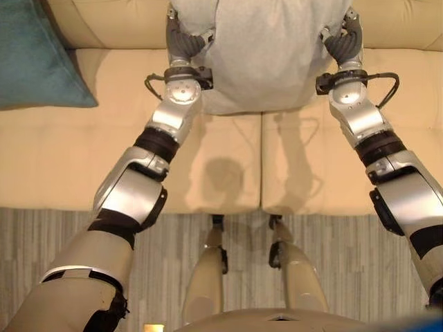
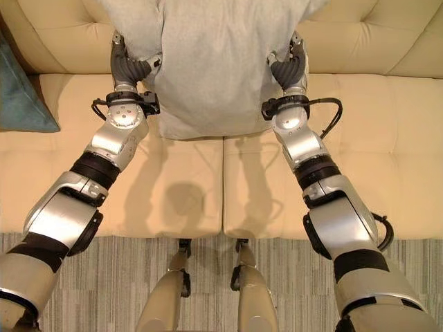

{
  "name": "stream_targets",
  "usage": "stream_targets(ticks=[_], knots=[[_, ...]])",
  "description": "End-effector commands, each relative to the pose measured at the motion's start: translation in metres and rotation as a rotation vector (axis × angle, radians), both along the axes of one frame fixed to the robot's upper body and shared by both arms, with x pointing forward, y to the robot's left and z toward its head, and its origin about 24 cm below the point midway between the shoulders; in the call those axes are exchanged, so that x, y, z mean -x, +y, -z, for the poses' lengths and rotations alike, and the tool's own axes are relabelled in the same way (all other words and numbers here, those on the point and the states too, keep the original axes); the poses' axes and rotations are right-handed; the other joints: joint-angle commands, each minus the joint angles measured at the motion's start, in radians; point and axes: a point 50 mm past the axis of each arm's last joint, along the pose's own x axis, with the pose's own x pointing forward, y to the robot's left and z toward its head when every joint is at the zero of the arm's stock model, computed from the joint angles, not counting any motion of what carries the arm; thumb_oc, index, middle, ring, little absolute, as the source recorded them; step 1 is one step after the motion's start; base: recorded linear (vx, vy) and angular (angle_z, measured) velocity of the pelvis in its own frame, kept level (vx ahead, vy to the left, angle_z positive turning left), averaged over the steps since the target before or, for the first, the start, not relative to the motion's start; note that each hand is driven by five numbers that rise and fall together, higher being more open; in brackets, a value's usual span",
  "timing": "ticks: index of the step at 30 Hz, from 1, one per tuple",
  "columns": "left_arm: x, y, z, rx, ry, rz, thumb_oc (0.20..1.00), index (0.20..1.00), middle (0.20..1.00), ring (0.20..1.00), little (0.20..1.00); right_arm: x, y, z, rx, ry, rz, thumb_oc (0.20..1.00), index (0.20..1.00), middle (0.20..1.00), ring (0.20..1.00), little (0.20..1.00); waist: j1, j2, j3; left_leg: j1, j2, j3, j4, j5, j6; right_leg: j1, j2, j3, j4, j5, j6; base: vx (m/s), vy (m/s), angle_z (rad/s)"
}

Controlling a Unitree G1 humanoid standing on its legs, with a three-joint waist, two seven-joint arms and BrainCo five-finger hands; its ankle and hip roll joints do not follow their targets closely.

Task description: Pick up all the scattered cushions and arrange them neatly on the sofa.

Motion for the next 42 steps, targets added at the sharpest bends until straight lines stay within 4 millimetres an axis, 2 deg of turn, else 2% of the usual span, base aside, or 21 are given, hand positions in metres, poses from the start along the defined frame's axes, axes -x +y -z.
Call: stream_targets(ticks=[1, 5, 8, 11, 15, 20, 22, 23, 24, 25, 26, 27, 28, 29, 31, 32, 36, 38, 39, 40, 42], knots=[[0.013, -0.009, -0.074, -0.111, -0.221, -0.004, 1.0, 1.0, 1.0, 1.0, 1.0, 0.007, 0.037, -0.061, 0.1, -0.165, -0.09, 1.0, 1.0, 1.0, 1.0, 1.0, 0.025, -0.002, 0.012, 0.003, -0.008, -0.015, 0.002, 0.005, -0.079, -0.032, -0.03, -0.008, 0.095, -0.047, 0.113, 0.0, 0.0, 0.0], [0.012, 0.012, -0.077, -0.172, -0.208, -0.074, 1.0, 1.0, 1.0, 1.0, 1.0, 0.007, 0.016, -0.072, 0.163, -0.167, -0.008, 1.0, 1.0, 1.0, 1.0, 1.0, 0.031, 0.0, 0.006, -0.005, -0.009, -0.017, 0.002, 0.009, -0.081, -0.033, -0.03, -0.009, 0.079, -0.038, 0.114, 0.0, 0.0, 0.0], [0.012, 0.043, -0.075, -0.156, -0.186, -0.143, 1.0, 1.0, 1.0, 1.0, 1.0, 0.009, -0.019, -0.086, 0.17, -0.161, 0.097, 1.0, 1.0, 1.0, 1.0, 1.0, 0.034, -0.003, -0.008, -0.014, -0.009, -0.019, 0.002, 0.014, -0.086, -0.034, -0.028, -0.01, 0.065, -0.033, 0.116, 0.01, -0.003, 0.0], [0.012, 0.069, -0.068, -0.114, -0.15, -0.194, 1.0, 1.0, 1.0, 1.0, 1.0, 0.011, -0.04, -0.087, 0.153, -0.143, 0.149, 1.0, 1.0, 1.0, 1.0, 1.0, 0.031, -0.009, -0.022, -0.018, -0.01, -0.02, 0.002, 0.014, -0.089, -0.032, -0.027, -0.012, 0.056, -0.028, 0.117, 0.01, -0.001, 0.01], [0.019, 0.101, -0.062, -0.066, -0.143, -0.253, 1.0, 1.0, 1.0, 1.0, 1.0, 0.014, -0.069, -0.078, 0.141, -0.109, 0.204, 1.0, 1.0, 1.0, 1.0, 1.0, 0.031, -0.015, -0.038, -0.011, -0.009, -0.021, 0.002, 0.01, -0.089, -0.024, -0.023, -0.015, 0.058, -0.034, 0.115, 0.01, -0.001, 0.0], [0.027, 0.113, -0.04, -0.09, -0.143, -0.244, 1.0, 1.0, 1.0, 1.0, 1.0, 0.019, -0.094, -0.052, 0.14, -0.067, 0.227, 1.0, 1.0, 1.0, 1.0, 1.0, 0.033, -0.014, -0.04, 0.031, -0.006, -0.021, 0.002, -0.002, -0.086, 0.012, -0.023, -0.02, 0.067, -0.049, 0.11, 0.01, 0.003, 0.02], [0.038, 0.118, -0.017, -0.114, -0.148, -0.202, 1.0, 1.0, 1.0, 1.0, 1.0, 0.027, -0.11, -0.023, 0.162, -0.018, 0.204, 1.0, 1.0, 1.0, 1.0, 1.0, 0.034, -0.02, -0.039, 0.074, -0.002, -0.016, 0.002, -0.017, -0.08, 0.054, -0.022, -0.025, 0.064, -0.059, 0.106, 0.02, 0.003, 0.03], [0.038, 0.118, -0.016, -0.115, -0.146, -0.202, 1.0, 1.0, 1.0, 1.0, 1.0, 0.027, -0.11, -0.021, 0.162, -0.016, 0.205, 1.0, 1.0, 1.0, 1.0, 1.0, 0.032, -0.021, -0.042, 0.071, -0.004, -0.017, 0.002, -0.013, -0.079, 0.053, -0.023, -0.026, 0.062, -0.054, 0.106, 0.05, 0.004, 0.01], [0.047, 0.122, 0.009, -0.106, -0.13, -0.176, 1.0, 1.0, 1.0, 1.0, 1.0, 0.034, -0.12, 0.008, 0.126, 0.025, 0.19, 1.0, 1.0, 1.0, 1.0, 1.0, 0.035, -0.027, -0.038, 0.111, 0.0, -0.009, 0.002, -0.028, -0.076, 0.092, -0.02, -0.024, 0.059, -0.066, 0.105, 0.06, -0.003, 0.0], [0.054, 0.126, 0.022, -0.124, -0.108, -0.171, 1.0, 1.0, 1.0, 1.0, 1.0, 0.041, -0.127, 0.025, 0.152, 0.062, 0.181, 1.0, 1.0, 1.0, 1.0, 1.0, 0.033, -0.031, -0.04, 0.132, 0.001, -0.007, 0.002, -0.034, -0.073, 0.113, -0.017, -0.024, 0.057, -0.072, 0.103, 0.06, -0.003, -0.01], [0.054, 0.126, 0.023, -0.125, -0.105, -0.17, 1.0, 1.0, 1.0, 1.0, 1.0, 0.042, -0.127, 0.026, 0.152, 0.065, 0.182, 1.0, 1.0, 1.0, 1.0, 1.0, 0.033, -0.032, -0.042, 0.129, -0.001, -0.007, 0.002, -0.03, -0.072, 0.111, -0.019, -0.024, 0.055, -0.068, 0.103, 0.07, 0.007, 0.01], [0.065, 0.128, 0.062, -0.097, -0.033, -0.143, 1.0, 1.0, 1.0, 1.0, 1.0, 0.055, -0.134, 0.067, 0.094, 0.132, 0.16, 1.0, 1.0, 1.0, 1.0, 1.0, 0.03, -0.038, -0.043, 0.174, 0.001, -0.001, 0.005, -0.043, -0.07, 0.16, -0.018, -0.026, 0.055, -0.082, 0.1, 0.07, -0.002, 0.0], [0.072, 0.127, 0.073, -0.12, -0.009, -0.126, 1.0, 1.0, 1.0, 1.0, 1.0, 0.063, -0.137, 0.086, 0.078, 0.176, 0.143, 1.0, 1.0, 1.0, 1.0, 1.0, 0.029, -0.041, -0.043, 0.194, 0.001, 0.0, 0.008, -0.051, -0.068, 0.183, -0.018, -0.025, 0.053, -0.09, 0.099, 0.16, -0.007, -0.02], [0.088, 0.127, 0.114, -0.098, 0.086, -0.096, 1.0, 1.0, 1.0, 1.0, 1.0, 0.082, -0.142, 0.128, 0.048, 0.277, 0.136, 1.0, 1.0, 1.0, 1.0, 1.0, 0.028, -0.045, -0.048, 0.244, 0.004, 0.005, 0.013, -0.065, -0.067, 0.239, -0.02, -0.029, 0.047, -0.102, 0.098, 0.14, -0.007, -0.03], [0.102, 0.126, 0.145, -0.101, 0.176, -0.079, 1.0, 1.0, 1.0, 1.0, 1.0, 0.099, -0.146, 0.16, 0.001, 0.357, 0.126, 1.0, 1.0, 1.0, 1.0, 1.0, 0.026, -0.049, -0.053, 0.284, 0.005, 0.011, 0.017, -0.075, -0.066, 0.281, -0.021, -0.032, 0.043, -0.114, 0.097, 0.12, -0.004, 0.03], [0.113, 0.125, 0.171, -0.077, 0.256, -0.067, 1.0, 1.0, 1.0, 1.0, 1.0, 0.112, -0.148, 0.179, -0.013, 0.411, 0.124, 1.0, 1.0, 1.0, 1.0, 1.0, 0.023, -0.051, -0.056, 0.307, 0.005, 0.015, 0.019, -0.078, -0.067, 0.304, -0.019, -0.035, 0.041, -0.12, 0.097, 0.09, -0.007, -0.01], [0.156, 0.134, 0.24, -0.066, 0.515, -0.073, 1.0, 1.0, 1.0, 1.0, 1.0, 0.16, -0.162, 0.247, -0.077, 0.653, 0.187, 1.0, 1.0, 1.0, 1.0, 1.0, 0.018, -0.052, -0.086, 0.383, 0.009, 0.026, 0.017, -0.089, -0.067, 0.381, -0.012, -0.041, 0.027, -0.136, 0.096, 0.08, 0.0, -0.08], [0.184, 0.135, 0.284, -0.014, 0.697, -0.089, 1.0, 1.0, 1.0, 1.0, 1.0, 0.183, -0.163, 0.277, -0.116, 0.767, 0.219, 1.0, 1.0, 1.0, 1.0, 1.0, 0.012, -0.051, -0.103, 0.412, 0.011, 0.036, 0.014, -0.09, -0.067, 0.408, -0.008, -0.044, 0.022, -0.136, 0.096, 0.05, 0.01, 0.02], [0.192, 0.137, 0.293, -0.052, 0.752, -0.09, 1.0, 1.0, 1.0, 1.0, 1.0, 0.191, -0.163, 0.287, -0.108, 0.82, 0.224, 1.0, 1.0, 1.0, 1.0, 1.0, 0.013, -0.05, -0.111, 0.424, 0.012, 0.038, 0.012, -0.09, -0.067, 0.419, -0.007, -0.044, 0.018, -0.136, 0.097, 0.03, 0.015, -0.06], [0.209, 0.135, 0.32, 0.013, 0.87, -0.097, 1.0, 1.0, 1.0, 1.0, 1.0, 0.202, -0.162, 0.301, -0.109, 0.884, 0.233, 1.0, 1.0, 1.0, 1.0, 1.0, 0.013, -0.049, -0.119, 0.439, 0.013, 0.043, 0.009, -0.091, -0.067, 0.436, -0.003, -0.042, 0.014, -0.139, 0.098, 0.02, 0.01, -0.14], [0.229, 0.135, 0.341, -0.013, 0.988, -0.098, 1.0, 1.0, 1.0, 1.0, 1.0, 0.217, -0.16, 0.321, -0.138, 0.973, 0.247, 1.0, 1.0, 1.0, 1.0, 1.0, 0.011, -0.049, -0.135, 0.455, 0.015, 0.049, 0.005, -0.089, -0.066, 0.451, -0.001, -0.039, 0.013, -0.141, 0.099, 0.0, 0.008, -0.11]])
